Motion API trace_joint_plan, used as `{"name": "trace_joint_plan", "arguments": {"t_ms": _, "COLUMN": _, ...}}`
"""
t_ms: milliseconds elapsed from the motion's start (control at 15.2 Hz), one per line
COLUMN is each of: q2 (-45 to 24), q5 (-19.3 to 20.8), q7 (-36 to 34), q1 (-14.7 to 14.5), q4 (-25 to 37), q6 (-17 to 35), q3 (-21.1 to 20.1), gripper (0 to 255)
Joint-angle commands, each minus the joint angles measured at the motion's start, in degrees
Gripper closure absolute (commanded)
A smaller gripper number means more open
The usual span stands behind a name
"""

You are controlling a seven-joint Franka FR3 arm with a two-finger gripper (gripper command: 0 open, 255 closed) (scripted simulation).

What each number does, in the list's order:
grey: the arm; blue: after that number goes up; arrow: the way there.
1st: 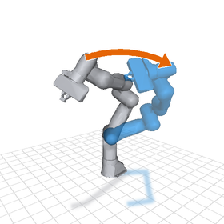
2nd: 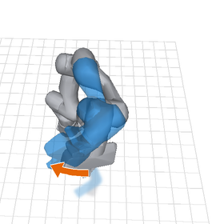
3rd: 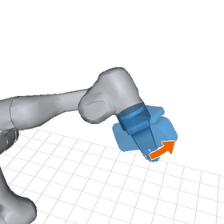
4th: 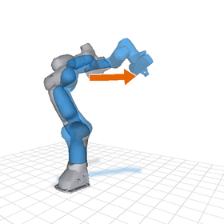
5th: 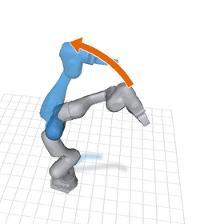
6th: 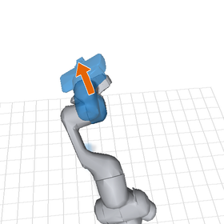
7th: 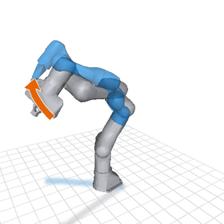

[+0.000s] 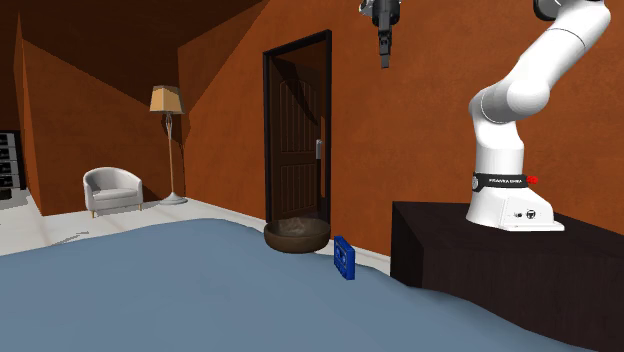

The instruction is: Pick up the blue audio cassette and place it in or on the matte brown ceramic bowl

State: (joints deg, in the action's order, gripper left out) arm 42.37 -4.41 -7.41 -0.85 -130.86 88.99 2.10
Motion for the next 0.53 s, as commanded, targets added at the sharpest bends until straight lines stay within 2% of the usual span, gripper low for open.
{"name": "trace_joint_plan", "arguments": {"t_ms": 0, "q2": 0.00, "q5": 0.00, "q7": 0.00, "q1": 0.00, "q4": 0.00, "q6": 0.00, "q3": 0.00, "gripper": 0}}
{"name": "trace_joint_plan", "arguments": {"t_ms": 462, "q2": -0.39, "q5": -5.34, "q7": -13.66, "q1": 0.89, "q4": -10.70, "q6": 10.16, "q3": -7.10, "gripper": 0}}
